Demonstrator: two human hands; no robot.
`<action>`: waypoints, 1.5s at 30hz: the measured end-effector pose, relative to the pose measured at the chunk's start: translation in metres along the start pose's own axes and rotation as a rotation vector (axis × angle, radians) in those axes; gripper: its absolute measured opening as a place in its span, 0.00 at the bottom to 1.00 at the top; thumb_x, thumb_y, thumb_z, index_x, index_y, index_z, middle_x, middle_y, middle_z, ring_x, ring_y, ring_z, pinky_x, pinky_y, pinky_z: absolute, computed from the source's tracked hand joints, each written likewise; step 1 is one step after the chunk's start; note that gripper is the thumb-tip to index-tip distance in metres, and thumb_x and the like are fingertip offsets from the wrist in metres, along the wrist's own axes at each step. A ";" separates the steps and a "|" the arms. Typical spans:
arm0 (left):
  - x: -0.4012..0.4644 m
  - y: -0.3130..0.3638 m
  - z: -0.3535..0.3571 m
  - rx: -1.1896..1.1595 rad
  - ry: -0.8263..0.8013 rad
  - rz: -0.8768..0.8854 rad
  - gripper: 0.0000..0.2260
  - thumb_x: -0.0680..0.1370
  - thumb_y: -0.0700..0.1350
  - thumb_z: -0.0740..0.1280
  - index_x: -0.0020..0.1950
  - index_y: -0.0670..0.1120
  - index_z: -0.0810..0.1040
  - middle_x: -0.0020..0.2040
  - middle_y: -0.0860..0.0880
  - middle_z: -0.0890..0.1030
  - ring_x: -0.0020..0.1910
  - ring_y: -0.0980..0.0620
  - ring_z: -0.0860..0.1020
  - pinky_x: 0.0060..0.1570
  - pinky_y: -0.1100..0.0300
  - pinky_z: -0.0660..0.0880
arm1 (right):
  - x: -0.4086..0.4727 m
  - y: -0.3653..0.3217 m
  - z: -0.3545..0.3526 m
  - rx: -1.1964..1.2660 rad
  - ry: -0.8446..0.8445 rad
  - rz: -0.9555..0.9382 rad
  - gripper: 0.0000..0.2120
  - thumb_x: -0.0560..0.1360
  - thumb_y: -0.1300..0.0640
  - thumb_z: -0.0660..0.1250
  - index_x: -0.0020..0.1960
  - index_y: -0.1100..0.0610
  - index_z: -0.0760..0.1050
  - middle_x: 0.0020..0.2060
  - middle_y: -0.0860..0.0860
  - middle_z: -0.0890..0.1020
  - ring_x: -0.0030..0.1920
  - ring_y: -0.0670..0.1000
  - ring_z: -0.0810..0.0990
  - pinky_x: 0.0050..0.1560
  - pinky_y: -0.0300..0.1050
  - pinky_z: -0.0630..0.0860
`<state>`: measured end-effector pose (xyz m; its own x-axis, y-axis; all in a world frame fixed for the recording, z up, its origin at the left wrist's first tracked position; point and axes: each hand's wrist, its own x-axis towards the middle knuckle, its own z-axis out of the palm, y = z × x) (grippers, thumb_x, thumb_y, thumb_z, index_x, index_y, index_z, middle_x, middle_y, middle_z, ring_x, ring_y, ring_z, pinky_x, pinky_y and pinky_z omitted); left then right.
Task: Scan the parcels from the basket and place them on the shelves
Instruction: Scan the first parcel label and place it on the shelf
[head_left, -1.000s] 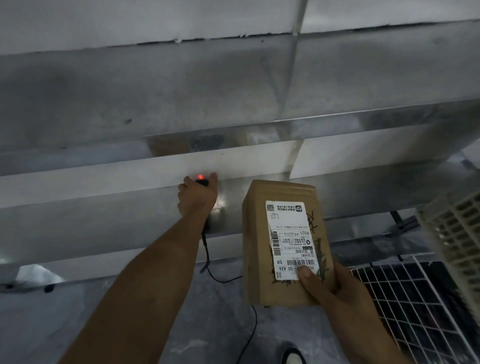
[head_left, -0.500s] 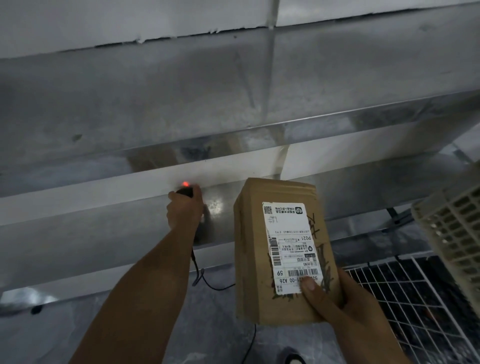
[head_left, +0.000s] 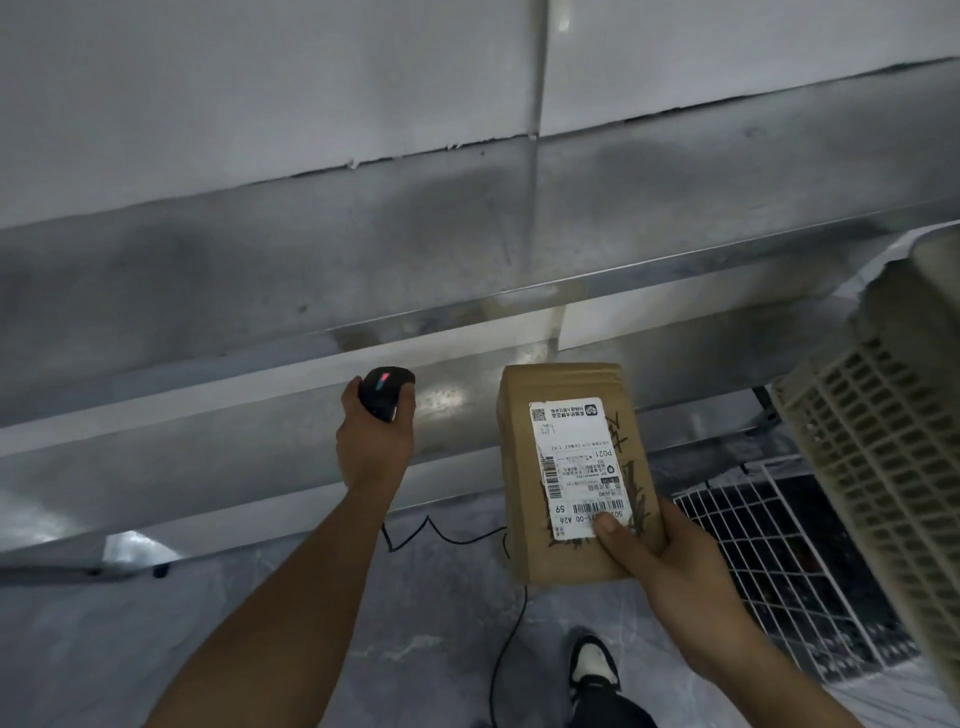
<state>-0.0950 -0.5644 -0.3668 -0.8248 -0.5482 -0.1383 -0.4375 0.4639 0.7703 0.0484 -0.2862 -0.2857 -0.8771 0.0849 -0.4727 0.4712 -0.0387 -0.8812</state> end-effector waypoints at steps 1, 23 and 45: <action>-0.009 0.004 -0.010 0.004 -0.003 0.017 0.35 0.78 0.62 0.70 0.80 0.48 0.64 0.64 0.39 0.81 0.61 0.38 0.80 0.59 0.47 0.78 | -0.007 -0.005 -0.001 -0.002 0.001 -0.005 0.18 0.74 0.55 0.73 0.64 0.53 0.79 0.54 0.45 0.87 0.56 0.47 0.85 0.54 0.40 0.81; -0.163 0.150 -0.256 -0.107 -0.227 0.506 0.31 0.74 0.58 0.76 0.74 0.53 0.70 0.55 0.62 0.79 0.54 0.55 0.80 0.54 0.60 0.76 | -0.187 -0.182 -0.024 -0.304 0.087 -0.331 0.25 0.70 0.41 0.76 0.64 0.46 0.77 0.54 0.40 0.86 0.56 0.43 0.84 0.62 0.55 0.79; -0.200 0.248 -0.326 -0.031 -0.273 0.921 0.32 0.70 0.66 0.72 0.71 0.55 0.72 0.54 0.66 0.80 0.49 0.60 0.82 0.49 0.61 0.81 | -0.183 -0.266 -0.023 -0.428 0.062 -0.571 0.25 0.74 0.44 0.74 0.68 0.49 0.73 0.56 0.41 0.83 0.58 0.43 0.81 0.61 0.43 0.77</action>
<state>0.0786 -0.5667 0.0547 -0.8967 0.2053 0.3921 0.4304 0.6106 0.6647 0.0855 -0.2688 0.0358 -0.9968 0.0323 0.0737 -0.0533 0.4214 -0.9053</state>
